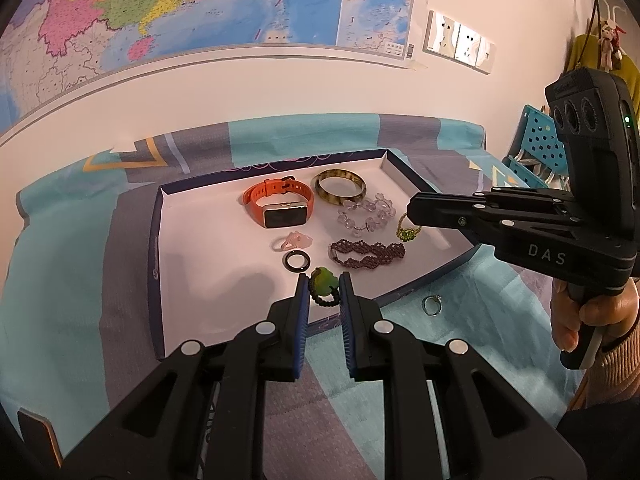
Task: Organize jewelry
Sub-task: 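Carry the green ring toward the box with the left gripper while the right gripper carries the gold ring, then release the green ring into the box with the left gripper while the right gripper drops the gold ring there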
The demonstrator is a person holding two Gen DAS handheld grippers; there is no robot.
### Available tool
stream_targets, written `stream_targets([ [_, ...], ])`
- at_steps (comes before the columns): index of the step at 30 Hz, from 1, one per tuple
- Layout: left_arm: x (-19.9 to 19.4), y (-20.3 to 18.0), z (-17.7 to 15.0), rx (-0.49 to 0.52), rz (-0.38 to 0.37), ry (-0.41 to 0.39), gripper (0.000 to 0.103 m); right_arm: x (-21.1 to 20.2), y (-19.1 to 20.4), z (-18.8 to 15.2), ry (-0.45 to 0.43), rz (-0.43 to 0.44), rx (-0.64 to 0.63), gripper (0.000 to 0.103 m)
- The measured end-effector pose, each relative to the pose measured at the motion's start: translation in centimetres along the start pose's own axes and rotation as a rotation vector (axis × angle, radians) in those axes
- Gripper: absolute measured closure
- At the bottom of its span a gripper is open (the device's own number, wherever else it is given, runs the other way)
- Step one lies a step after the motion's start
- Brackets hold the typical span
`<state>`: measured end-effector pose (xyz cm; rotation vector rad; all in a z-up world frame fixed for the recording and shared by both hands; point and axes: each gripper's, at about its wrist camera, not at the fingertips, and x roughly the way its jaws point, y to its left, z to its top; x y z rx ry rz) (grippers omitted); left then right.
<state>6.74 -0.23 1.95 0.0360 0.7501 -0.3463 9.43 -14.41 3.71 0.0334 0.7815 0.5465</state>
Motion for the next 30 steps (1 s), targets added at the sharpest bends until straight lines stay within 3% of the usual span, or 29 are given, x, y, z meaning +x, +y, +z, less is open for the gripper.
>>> stream_targets([
  [30,1.9,0.2,0.6,-0.011,0.009,0.028,0.088,1.8,-0.9,0.3,0.023,0.009,0.032,0.102],
])
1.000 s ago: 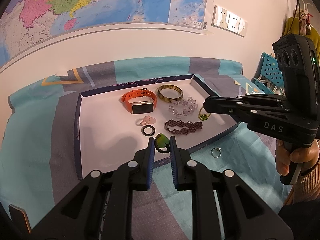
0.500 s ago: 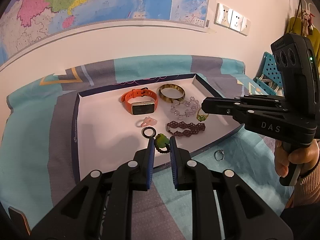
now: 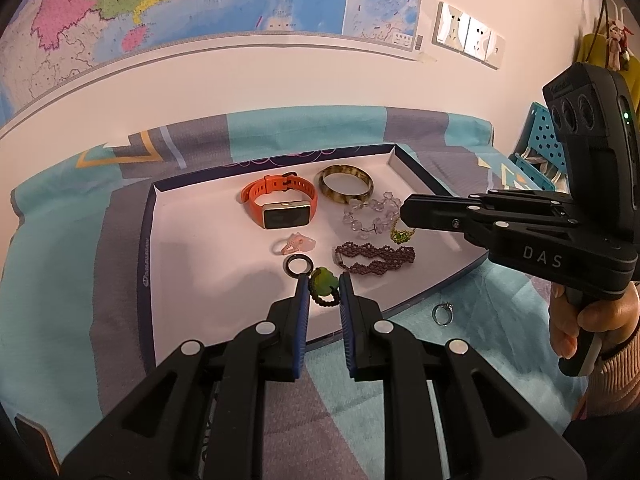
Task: Organize jewelry
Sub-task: 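Release the green ring into the box with the left gripper while the right gripper drops the gold ring there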
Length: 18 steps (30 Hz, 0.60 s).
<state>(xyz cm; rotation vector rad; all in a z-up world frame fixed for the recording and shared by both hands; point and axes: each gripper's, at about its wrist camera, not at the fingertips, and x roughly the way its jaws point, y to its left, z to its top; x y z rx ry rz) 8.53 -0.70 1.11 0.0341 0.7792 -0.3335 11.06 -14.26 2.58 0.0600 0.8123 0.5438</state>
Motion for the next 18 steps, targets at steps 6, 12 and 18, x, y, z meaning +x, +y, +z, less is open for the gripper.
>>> stream_targets([
  [6,0.4,0.1,0.1,-0.004,0.006,0.005,0.088,0.3,-0.1,0.1,0.003,-0.001,0.001,0.102],
  [12,0.9,0.1,0.2,-0.007,0.012,0.016,0.088,0.8,-0.4,0.4,0.012,0.006,0.011,0.102],
  [18,1.6,0.2,0.3,-0.01,0.016,0.028,0.088,1.3,-0.5,0.5,0.024,0.013,0.019,0.102],
])
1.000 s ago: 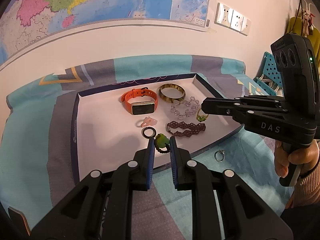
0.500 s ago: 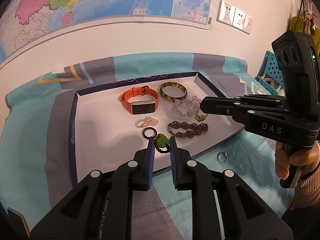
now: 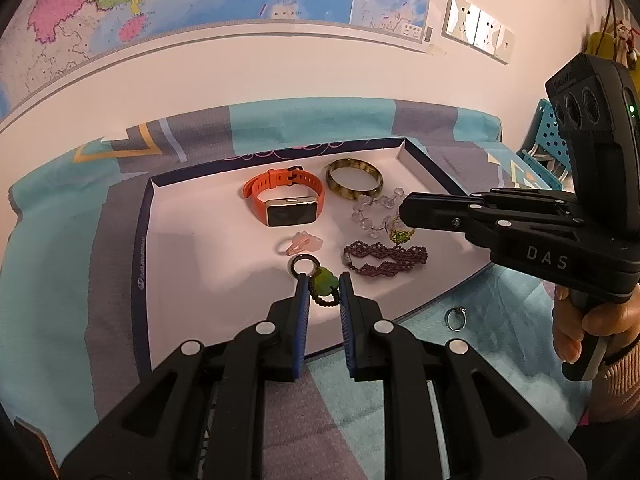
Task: Organize jewelry
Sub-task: 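Release the green ring into the box with the left gripper while the right gripper drops the gold ring there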
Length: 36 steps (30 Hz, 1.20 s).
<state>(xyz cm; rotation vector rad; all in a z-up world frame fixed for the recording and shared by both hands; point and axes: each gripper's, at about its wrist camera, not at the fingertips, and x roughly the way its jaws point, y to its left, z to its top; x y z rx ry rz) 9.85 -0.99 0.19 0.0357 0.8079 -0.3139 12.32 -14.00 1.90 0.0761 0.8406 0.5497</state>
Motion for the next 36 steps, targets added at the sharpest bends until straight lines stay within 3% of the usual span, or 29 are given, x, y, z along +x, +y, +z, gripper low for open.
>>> stream_targets([
  [27,2.6,0.7,-0.2,-0.028,0.019,0.061,0.087,2.5,-1.9,-0.4,0.058,-0.016,0.07,0.102],
  [33,2.7,1.0,-0.4,-0.035,0.017,0.064,0.087,2.7,-2.6,-0.8,0.067,-0.037,0.088,0.096],
  [36,2.4,1.1,-0.4,-0.04,0.018,0.056,0.081,2.6,-2.9,-0.9,0.067,-0.061,0.09,0.095],
])
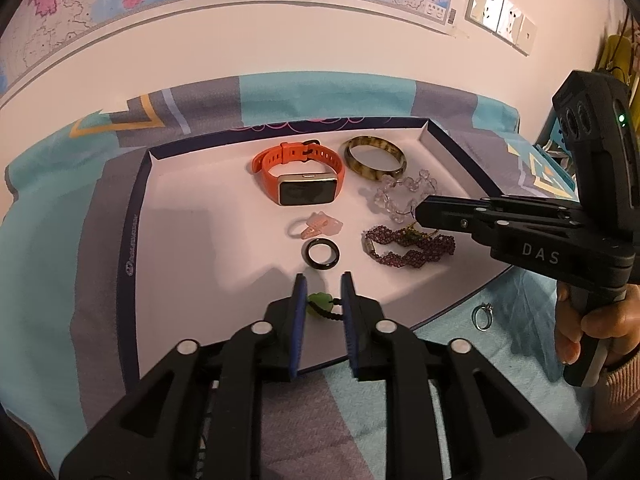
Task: Organize jewelry
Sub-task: 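Release the green ring into the box with the left gripper while the right gripper drops the gold ring there, then lift both open grippers away from the box toward the rings on the cloth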
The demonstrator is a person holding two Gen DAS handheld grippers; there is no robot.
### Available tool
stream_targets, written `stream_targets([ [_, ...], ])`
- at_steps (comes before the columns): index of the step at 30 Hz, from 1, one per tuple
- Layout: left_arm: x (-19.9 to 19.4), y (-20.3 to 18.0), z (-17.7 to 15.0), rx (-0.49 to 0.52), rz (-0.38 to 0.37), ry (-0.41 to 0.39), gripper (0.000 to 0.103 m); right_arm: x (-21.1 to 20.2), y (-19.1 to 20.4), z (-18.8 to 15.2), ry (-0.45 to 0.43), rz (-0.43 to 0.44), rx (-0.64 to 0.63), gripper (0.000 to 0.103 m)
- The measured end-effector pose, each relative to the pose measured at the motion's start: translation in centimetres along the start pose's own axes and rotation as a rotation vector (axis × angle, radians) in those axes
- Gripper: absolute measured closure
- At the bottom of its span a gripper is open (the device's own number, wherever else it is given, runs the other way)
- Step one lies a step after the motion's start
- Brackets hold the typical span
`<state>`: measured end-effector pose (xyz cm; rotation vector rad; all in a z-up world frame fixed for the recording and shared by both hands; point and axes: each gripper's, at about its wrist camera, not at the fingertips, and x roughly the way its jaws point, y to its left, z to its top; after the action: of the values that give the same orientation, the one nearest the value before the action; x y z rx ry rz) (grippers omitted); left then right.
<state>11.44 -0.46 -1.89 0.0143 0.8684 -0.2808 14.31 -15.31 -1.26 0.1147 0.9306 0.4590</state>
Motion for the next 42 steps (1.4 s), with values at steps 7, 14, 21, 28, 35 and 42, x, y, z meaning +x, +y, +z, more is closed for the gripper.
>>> stream_targets([
  [7,-1.9,0.4,-0.5,-0.011,0.003,-0.042,0.071,-1.2,-0.5,-0.2,-0.028,-0.035,0.013,0.083],
  [14,-4.8,-0.3,-1.7,0.012,-0.006,-0.102,0.06,-3.8,-0.3,-1.1,-0.068,-0.039,-0.005,0.073],
  [21,-7.3,-2.3,-3.4,0.084,-0.082,-0.142,0.056,-7.5,0.5,-3.6,-0.1,-0.009,-0.051,0.07],
  [28,-6.1,-4.4,-5.0,0.128,-0.135,-0.086,0.055,-8.0,0.4,-6.6,-0.063,-0.003,-0.041,0.07],
  [35,-4.0,-4.9,-5.9,0.113,-0.144,-0.02,0.055,-7.1,0.2,-8.1,-0.032,-0.009,-0.021,0.068],
  [42,-2.3,-5.4,-5.8,0.103,-0.144,0.023,0.062,-6.6,0.5,-8.6,-0.018,-0.013,-0.023,0.067],
])
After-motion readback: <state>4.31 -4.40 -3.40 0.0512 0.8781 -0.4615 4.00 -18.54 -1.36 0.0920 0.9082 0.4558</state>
